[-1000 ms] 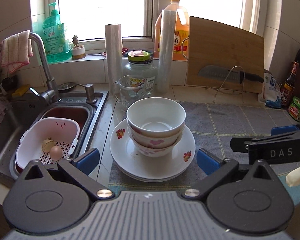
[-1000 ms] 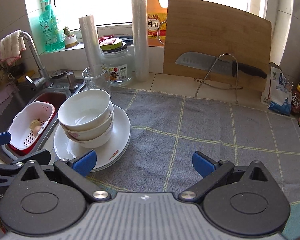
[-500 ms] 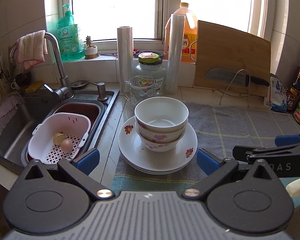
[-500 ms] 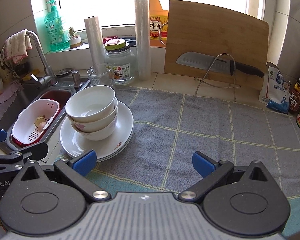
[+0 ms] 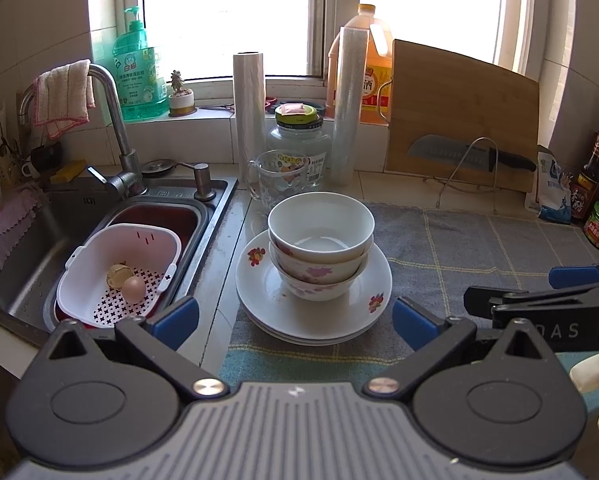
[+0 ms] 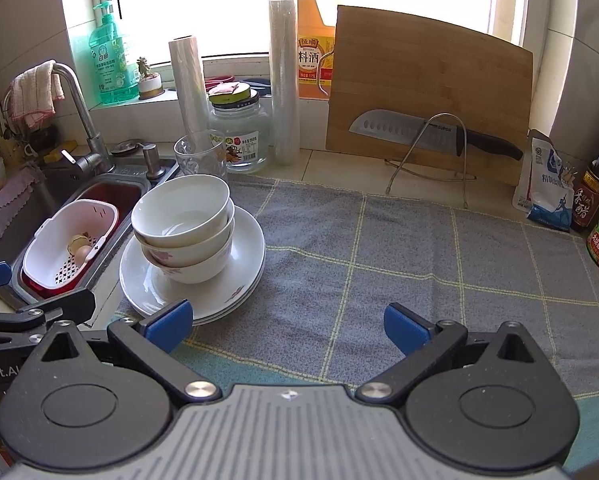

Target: Organize plates and bowls

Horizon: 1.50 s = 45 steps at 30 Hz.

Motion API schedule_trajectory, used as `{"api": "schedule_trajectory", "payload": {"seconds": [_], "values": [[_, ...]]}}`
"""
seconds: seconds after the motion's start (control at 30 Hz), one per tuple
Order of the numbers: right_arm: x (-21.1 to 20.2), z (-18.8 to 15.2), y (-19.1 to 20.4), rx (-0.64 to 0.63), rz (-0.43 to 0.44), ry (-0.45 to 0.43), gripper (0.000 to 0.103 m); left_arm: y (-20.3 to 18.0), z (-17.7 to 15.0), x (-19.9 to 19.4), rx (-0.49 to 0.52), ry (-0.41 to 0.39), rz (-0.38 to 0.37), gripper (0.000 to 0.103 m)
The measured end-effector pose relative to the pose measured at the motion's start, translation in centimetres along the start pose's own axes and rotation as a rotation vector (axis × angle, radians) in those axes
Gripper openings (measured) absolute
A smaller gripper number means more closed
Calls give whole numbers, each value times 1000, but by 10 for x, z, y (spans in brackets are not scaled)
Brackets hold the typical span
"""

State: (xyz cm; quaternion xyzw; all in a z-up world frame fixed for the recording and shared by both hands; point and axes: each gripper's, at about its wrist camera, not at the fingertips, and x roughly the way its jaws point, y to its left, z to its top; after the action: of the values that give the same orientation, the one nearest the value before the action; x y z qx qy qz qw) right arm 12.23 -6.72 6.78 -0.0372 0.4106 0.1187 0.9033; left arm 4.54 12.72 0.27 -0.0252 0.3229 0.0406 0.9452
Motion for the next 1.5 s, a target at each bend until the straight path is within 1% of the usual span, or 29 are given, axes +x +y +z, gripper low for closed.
{"api": "schedule_trajectory", "payload": {"seconds": [0.9,1.5], "values": [[-1,3,2,-13,-31,-12,103,0,2,3,-6,13,-5,102],[-4,4,1,-12,-31,-16,103,-1,3,2,-7,10,-3,102]]}}
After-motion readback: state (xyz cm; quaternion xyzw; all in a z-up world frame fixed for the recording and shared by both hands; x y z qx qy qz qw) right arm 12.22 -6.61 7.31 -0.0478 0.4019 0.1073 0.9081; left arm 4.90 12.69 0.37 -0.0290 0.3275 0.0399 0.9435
